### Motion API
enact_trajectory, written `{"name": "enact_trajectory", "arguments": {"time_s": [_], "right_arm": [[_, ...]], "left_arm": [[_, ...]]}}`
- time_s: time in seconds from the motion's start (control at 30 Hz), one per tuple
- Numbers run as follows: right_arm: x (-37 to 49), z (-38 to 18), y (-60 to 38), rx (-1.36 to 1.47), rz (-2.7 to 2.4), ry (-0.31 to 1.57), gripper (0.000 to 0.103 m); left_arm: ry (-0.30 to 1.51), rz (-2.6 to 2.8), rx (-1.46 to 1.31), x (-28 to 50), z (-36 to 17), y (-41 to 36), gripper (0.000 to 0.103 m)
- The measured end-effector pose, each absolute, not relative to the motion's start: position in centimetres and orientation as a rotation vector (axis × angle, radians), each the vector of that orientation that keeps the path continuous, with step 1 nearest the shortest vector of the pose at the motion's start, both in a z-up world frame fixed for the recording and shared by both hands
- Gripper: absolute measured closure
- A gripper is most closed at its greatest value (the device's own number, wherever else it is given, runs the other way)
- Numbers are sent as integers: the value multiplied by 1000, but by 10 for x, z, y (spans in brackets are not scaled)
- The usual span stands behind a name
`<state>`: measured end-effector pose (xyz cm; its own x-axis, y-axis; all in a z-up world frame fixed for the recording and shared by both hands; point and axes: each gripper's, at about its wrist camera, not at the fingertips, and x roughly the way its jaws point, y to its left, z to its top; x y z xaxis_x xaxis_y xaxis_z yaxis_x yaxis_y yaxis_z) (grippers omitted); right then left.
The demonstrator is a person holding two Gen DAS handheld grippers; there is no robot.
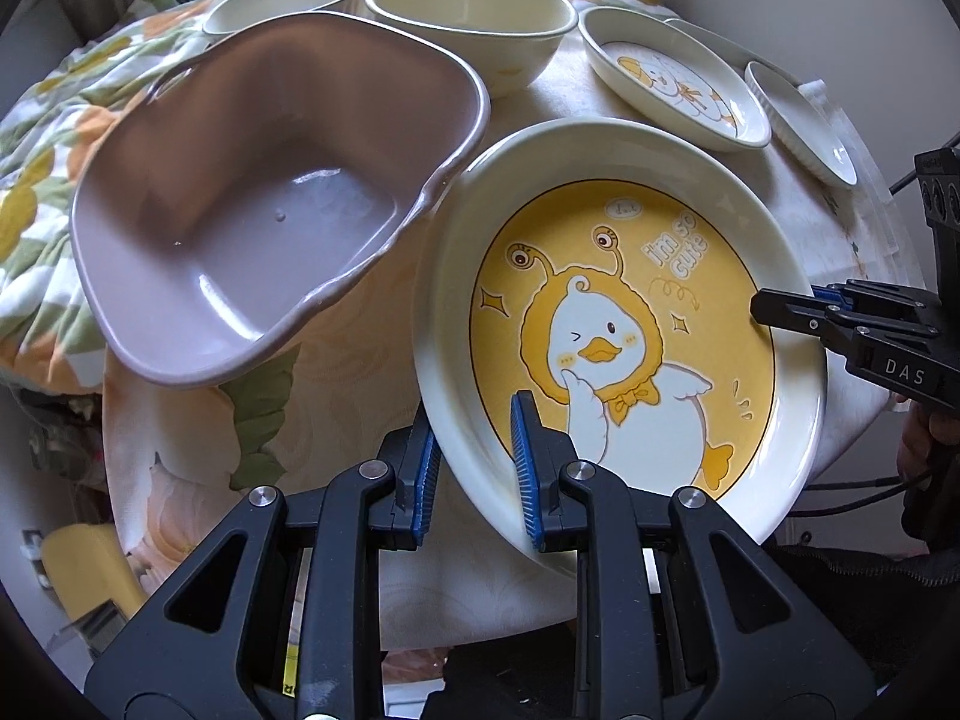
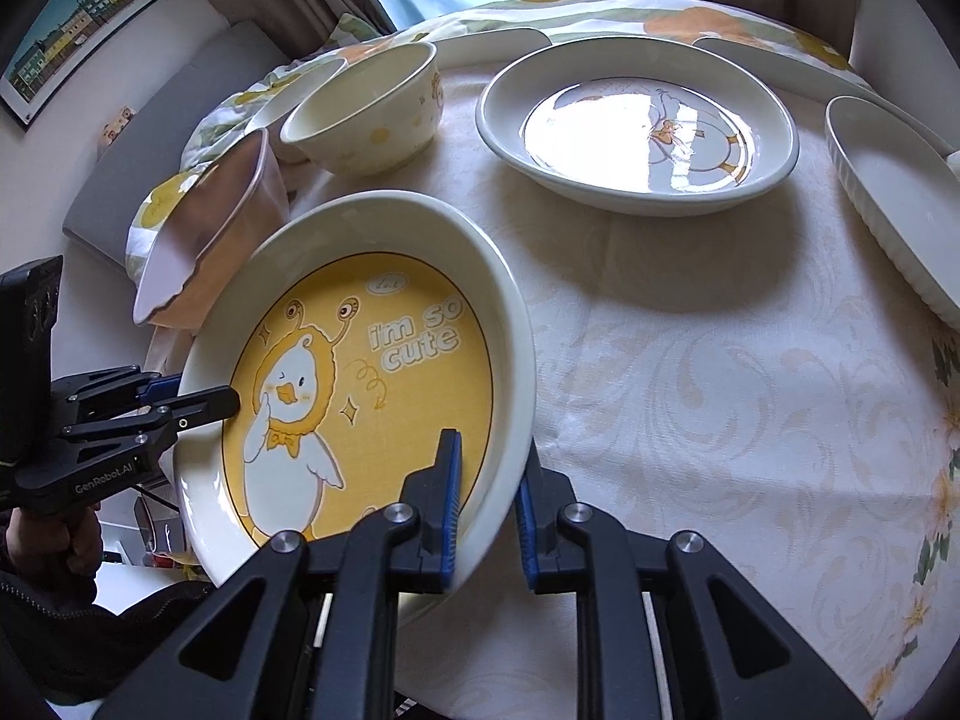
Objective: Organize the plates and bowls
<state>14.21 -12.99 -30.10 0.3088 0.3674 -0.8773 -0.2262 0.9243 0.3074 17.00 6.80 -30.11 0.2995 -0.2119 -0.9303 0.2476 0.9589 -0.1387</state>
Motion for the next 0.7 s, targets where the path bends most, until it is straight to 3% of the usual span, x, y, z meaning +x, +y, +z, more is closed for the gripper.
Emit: {"name": "enact_trajectory", "arguments": {"time_s": [0.33, 0.37, 0.47, 0.53, 0.7], "right_arm": [[145, -302, -127, 162, 371, 1206, 83], [145, -301, -127, 156, 366, 1203, 79], [145, -300, -128, 158, 365, 1193, 68], [144, -300, -131, 174, 377, 1190, 62], [134, -287, -149, 175, 397, 1157, 62]], "left_arm": [[1250, -291, 42, 171, -302, 64, 77], [1252, -289, 44, 170, -303, 63, 71], [1236, -256, 60, 167, -302, 60, 35], [1211, -231, 49, 162, -298, 61, 32], [1202, -149, 20, 146, -290, 61, 32]]}}
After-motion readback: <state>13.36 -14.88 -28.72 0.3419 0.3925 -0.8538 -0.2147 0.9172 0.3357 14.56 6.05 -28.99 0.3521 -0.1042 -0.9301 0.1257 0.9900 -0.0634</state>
